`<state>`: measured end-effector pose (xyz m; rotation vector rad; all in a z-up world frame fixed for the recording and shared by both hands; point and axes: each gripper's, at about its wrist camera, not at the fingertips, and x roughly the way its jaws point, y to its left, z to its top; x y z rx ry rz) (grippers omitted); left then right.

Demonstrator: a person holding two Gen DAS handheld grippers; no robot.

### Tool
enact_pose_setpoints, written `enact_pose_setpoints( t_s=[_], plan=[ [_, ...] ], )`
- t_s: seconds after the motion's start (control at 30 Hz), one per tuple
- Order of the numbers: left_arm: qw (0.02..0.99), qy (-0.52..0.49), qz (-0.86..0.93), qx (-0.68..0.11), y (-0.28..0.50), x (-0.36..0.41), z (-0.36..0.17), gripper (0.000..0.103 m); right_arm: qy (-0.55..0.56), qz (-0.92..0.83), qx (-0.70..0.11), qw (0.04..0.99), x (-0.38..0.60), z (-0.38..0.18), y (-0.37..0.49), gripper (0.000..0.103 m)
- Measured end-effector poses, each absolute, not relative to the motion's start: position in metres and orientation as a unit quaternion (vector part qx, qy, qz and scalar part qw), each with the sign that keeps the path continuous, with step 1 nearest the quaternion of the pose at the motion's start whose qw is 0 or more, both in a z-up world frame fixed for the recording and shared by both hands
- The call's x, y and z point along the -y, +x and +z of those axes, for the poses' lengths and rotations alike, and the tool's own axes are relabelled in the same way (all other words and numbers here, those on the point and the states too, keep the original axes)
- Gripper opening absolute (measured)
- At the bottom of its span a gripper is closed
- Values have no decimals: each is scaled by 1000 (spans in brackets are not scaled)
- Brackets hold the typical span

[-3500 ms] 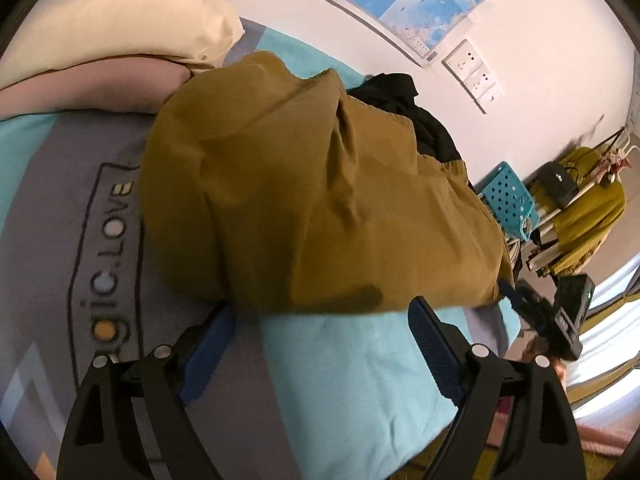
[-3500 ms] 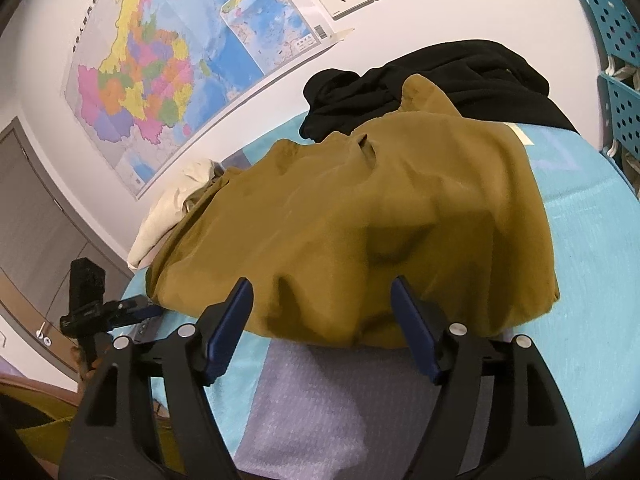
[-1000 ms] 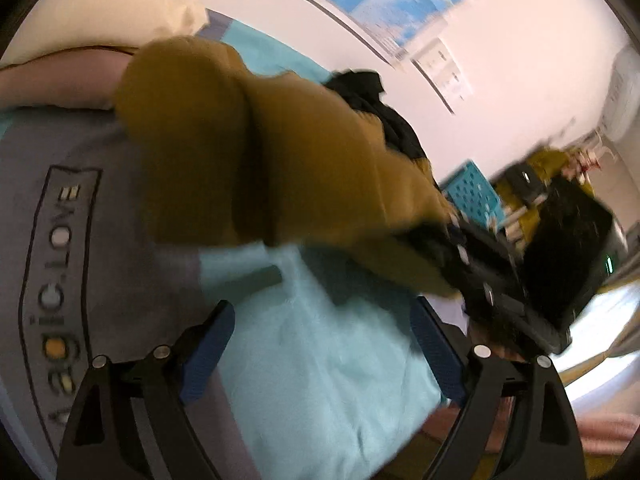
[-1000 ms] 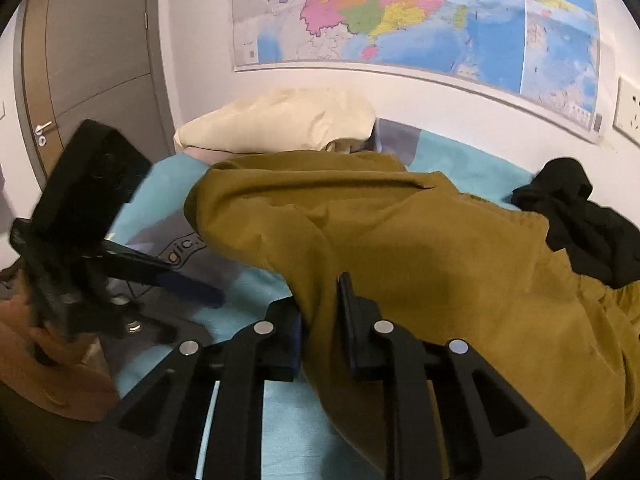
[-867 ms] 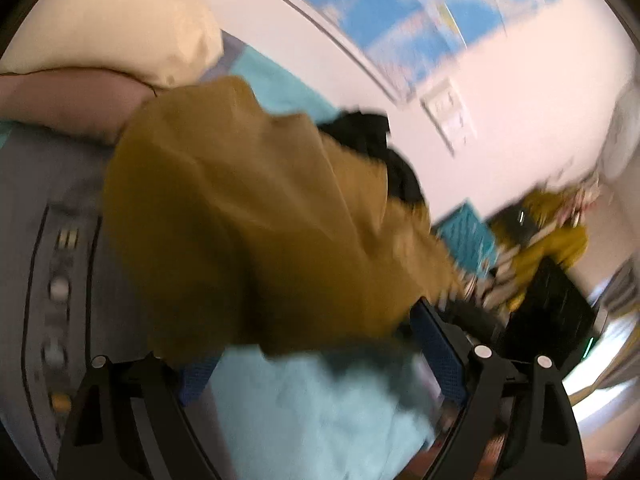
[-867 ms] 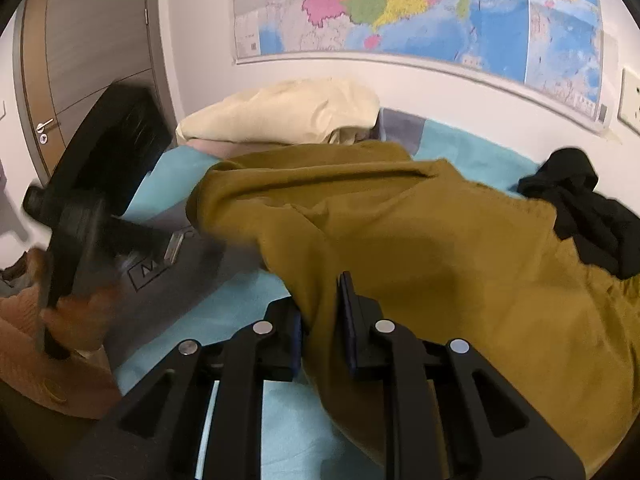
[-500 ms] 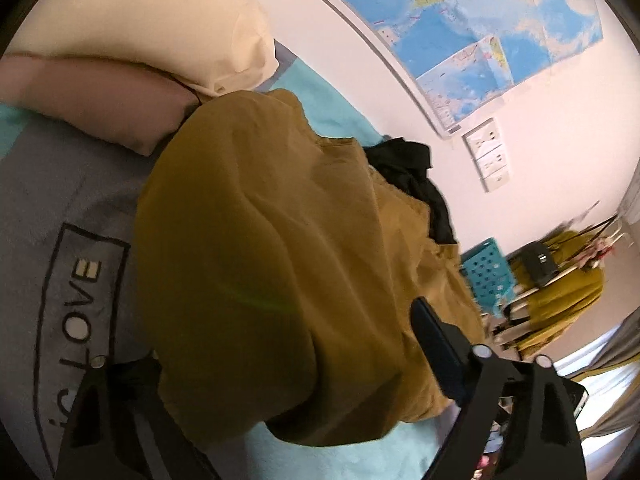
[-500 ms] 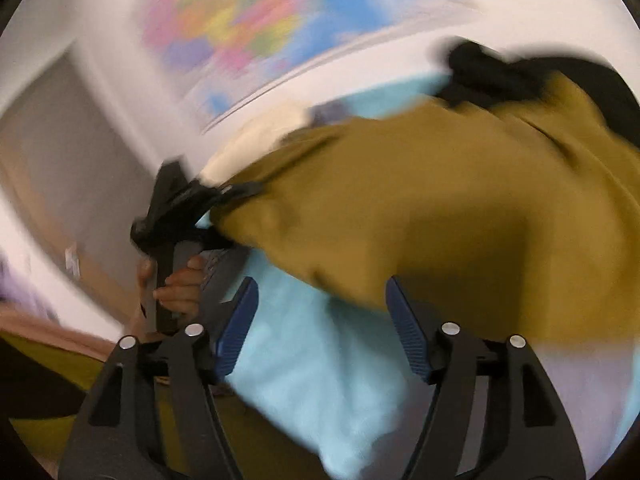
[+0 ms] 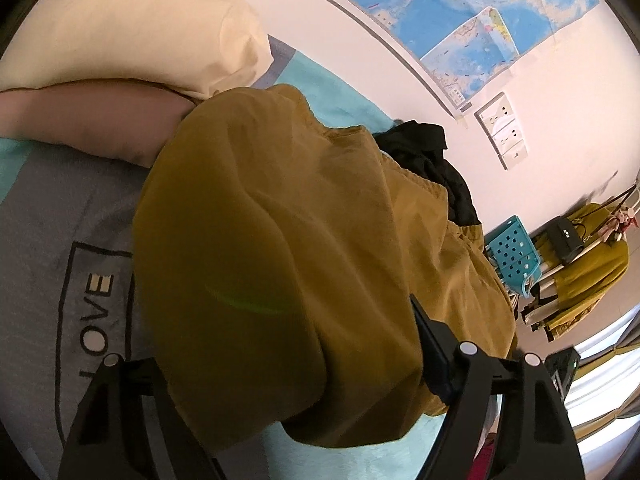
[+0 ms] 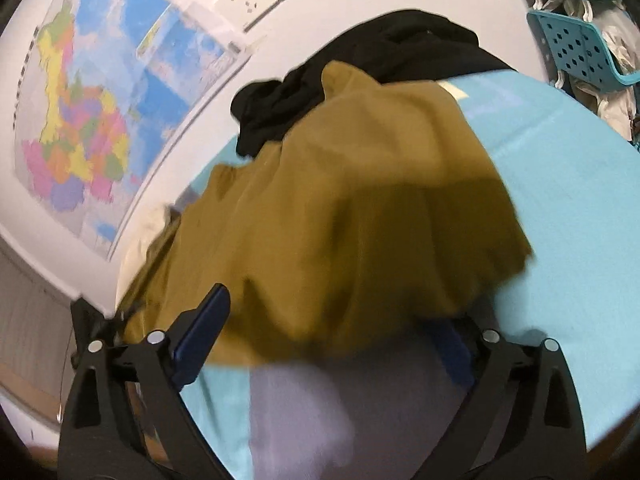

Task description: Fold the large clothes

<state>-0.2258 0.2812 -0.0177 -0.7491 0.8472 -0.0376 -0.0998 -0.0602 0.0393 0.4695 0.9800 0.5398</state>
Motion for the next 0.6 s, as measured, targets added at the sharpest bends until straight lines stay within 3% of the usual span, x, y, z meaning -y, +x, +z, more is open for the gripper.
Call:
enact_pose_setpoints(
  t_s=[0.17, 0.27, 0.43, 0.47, 0.53, 0.57, 0.6],
  plan=[
    [851, -344, -9, -396, -218, -286, -19, 80, 280, 277, -424, 815, 58, 37, -83, 93],
    [851, -344, -19, -397, -214, -286, -19, 85, 254, 278, -435, 818, 45, 40, -75, 99],
    [857, -317, -10, -406, -208, -277, -17, 86, 218, 273, -453, 820, 33, 39, -65, 98],
    [857, -312, -4, -410, -206, -277, -16, 84, 212, 272, -454, 821, 31, 39, -64, 95],
    [858, -298, 8, -419, -203, -274, -15, 69, 181, 265, -457, 829, 28, 42, -63, 76],
    [856, -290, 13, -427, -201, -274, -14, 63, 181, 268, -455, 830, 31, 44, -63, 57],
    [857, -287, 13, -427, -201, -272, -13, 56, 188, 280, -451, 827, 36, 48, -64, 45]
  ],
)
